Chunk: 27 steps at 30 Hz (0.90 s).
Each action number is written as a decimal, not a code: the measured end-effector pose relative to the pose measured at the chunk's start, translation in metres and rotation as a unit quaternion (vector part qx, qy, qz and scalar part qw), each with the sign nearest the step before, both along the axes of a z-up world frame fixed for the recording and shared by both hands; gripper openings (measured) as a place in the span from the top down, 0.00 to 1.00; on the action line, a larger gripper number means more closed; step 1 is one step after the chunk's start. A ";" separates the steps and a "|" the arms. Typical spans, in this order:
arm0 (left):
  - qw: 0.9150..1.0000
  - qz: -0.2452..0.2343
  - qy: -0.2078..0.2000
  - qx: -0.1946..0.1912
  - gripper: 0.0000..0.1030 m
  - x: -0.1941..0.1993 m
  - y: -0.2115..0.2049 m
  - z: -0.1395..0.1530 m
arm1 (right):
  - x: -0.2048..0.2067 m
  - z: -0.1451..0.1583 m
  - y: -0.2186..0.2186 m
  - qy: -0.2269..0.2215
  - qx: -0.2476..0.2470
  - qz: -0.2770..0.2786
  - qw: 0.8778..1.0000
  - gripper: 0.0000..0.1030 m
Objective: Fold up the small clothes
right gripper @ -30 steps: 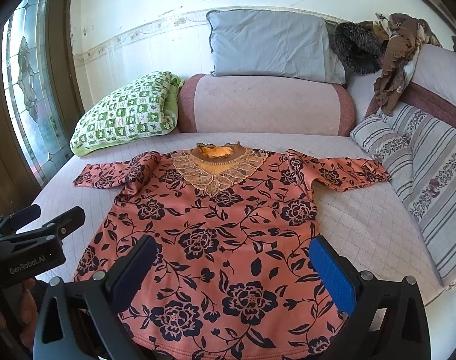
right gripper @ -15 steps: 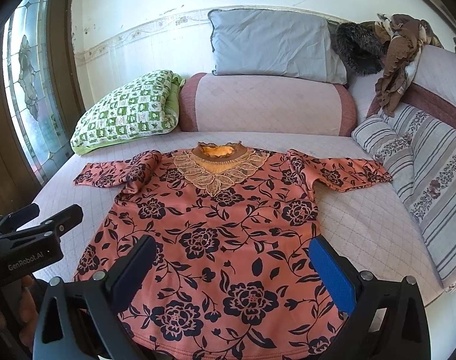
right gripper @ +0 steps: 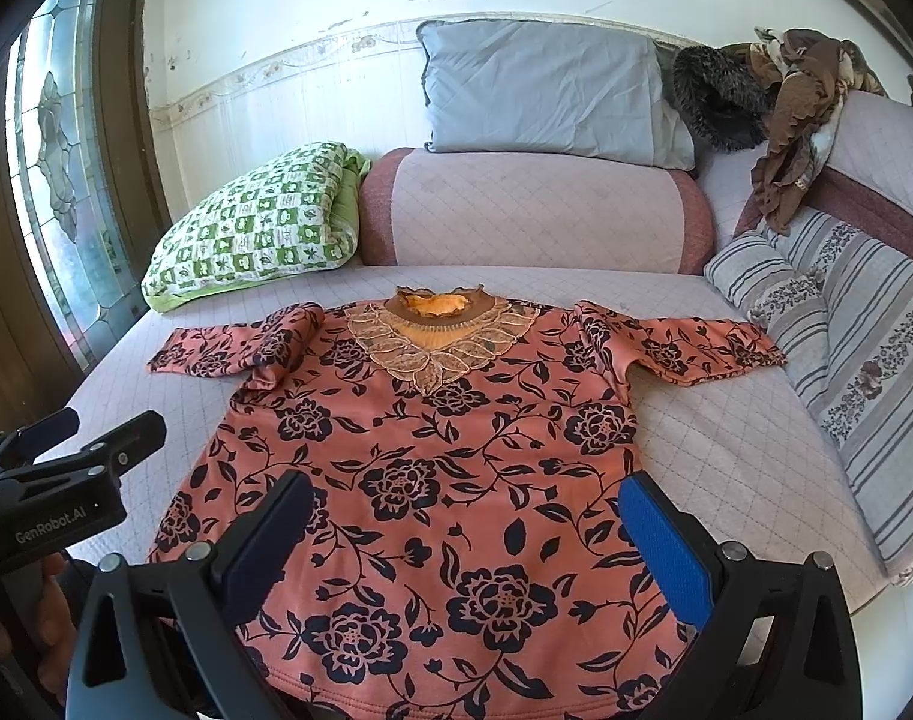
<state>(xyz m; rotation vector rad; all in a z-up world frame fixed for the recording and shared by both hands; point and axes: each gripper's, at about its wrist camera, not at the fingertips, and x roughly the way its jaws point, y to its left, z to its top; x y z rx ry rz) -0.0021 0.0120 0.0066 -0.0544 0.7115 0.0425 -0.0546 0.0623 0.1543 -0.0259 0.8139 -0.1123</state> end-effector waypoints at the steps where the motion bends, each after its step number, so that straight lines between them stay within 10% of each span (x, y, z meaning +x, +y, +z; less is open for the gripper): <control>1: 1.000 0.000 0.000 0.000 0.00 0.000 0.000 0.000 | 0.000 0.000 0.000 0.000 0.000 0.000 1.000 0.00; 27: 1.000 0.001 0.004 0.002 0.00 0.003 0.002 -0.004 | 0.004 -0.003 -0.001 0.001 0.004 0.003 1.000 0.00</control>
